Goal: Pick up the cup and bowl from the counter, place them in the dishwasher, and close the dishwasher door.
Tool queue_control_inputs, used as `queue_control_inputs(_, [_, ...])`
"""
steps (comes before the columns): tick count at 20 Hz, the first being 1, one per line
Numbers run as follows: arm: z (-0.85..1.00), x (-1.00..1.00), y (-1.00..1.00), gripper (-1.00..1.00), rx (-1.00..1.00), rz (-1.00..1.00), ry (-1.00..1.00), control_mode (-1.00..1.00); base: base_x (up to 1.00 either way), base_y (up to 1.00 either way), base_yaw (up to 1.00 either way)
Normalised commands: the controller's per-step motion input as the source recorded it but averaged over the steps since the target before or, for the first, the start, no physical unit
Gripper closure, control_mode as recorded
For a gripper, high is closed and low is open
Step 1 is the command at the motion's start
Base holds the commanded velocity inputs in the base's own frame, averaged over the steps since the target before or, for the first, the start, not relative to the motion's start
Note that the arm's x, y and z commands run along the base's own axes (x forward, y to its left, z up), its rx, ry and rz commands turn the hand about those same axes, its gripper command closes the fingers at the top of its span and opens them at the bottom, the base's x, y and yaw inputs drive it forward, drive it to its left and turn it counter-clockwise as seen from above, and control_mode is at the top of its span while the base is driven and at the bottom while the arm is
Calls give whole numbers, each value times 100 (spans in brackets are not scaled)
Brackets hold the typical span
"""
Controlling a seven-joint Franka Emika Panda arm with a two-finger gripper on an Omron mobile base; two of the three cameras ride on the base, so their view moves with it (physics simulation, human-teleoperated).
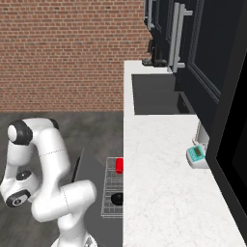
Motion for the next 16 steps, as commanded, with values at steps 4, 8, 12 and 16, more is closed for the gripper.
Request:
queue_control_inputs(4, [0,18,100,-100,-38,6,-3,-100,0,0,0])
queue_control_inputs(8, [-3,32,100,-100,-38,7,-5,-100,0,0,0])
queue_control_inputs(12, [-9,44,100,-100,-39,7,-6,-100,0,0,0])
queue_control_inputs(16, [-15,51,100,-100,-40,8,-6,-100,0,0,0])
